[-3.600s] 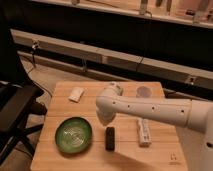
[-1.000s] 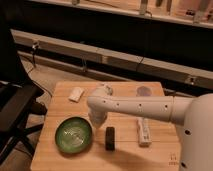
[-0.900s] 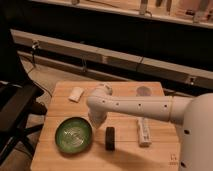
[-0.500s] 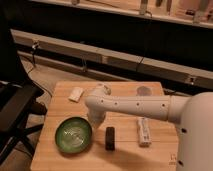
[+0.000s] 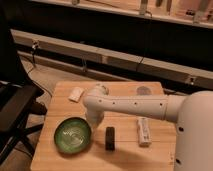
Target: Push the ceramic bowl across the table
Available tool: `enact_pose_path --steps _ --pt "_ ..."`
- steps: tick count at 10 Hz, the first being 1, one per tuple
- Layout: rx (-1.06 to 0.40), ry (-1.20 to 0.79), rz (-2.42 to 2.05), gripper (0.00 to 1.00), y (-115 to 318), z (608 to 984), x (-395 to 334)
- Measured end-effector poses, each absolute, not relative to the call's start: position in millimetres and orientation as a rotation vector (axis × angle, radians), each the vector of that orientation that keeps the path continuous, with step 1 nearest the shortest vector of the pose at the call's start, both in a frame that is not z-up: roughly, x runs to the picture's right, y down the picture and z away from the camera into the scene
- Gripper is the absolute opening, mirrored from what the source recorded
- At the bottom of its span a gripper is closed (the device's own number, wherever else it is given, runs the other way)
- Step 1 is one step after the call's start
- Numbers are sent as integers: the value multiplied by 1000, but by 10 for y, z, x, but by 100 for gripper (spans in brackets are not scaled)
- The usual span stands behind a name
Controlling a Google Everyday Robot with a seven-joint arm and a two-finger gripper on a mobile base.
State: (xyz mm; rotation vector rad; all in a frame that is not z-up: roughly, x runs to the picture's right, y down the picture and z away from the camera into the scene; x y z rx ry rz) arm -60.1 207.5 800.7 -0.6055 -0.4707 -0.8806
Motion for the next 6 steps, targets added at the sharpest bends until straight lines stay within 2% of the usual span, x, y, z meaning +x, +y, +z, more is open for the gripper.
enact_pose_path --steps 6 --pt "-616 -485 -894 1 2101 7998 -705"
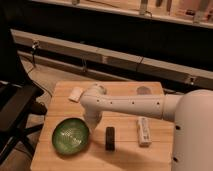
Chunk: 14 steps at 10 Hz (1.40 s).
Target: Push the ceramic bowl across the table
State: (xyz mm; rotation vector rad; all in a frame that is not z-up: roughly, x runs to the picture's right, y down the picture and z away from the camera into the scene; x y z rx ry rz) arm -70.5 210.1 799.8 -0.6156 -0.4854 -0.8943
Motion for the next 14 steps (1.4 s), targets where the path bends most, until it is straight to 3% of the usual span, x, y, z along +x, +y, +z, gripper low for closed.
enact_pose_path --steps 14 --pt "-625 -534 -922 1 2161 7971 -943"
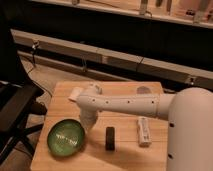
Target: Push the ceramic bowl across the table
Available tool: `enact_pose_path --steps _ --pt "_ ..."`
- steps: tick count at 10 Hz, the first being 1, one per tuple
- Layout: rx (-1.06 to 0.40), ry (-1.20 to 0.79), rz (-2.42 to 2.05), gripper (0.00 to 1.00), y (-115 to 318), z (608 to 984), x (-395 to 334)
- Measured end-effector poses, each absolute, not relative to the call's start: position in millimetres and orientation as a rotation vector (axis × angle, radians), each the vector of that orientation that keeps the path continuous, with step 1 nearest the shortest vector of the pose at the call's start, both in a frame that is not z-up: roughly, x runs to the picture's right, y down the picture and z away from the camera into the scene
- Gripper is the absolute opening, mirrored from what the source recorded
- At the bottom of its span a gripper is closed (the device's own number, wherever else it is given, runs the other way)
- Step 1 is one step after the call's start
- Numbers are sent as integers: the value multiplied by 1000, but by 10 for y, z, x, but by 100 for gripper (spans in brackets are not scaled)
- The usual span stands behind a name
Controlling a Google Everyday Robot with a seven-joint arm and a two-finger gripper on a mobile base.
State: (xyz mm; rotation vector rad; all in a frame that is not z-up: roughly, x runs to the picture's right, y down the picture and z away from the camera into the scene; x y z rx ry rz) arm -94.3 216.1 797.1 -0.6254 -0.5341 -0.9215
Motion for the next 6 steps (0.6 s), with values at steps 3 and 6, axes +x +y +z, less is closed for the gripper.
enact_pose_path --steps 3,6 --pt "-625 -548 -928 1 2171 7964 -997" --pt "-625 -559 -936 1 2183 7957 -1041"
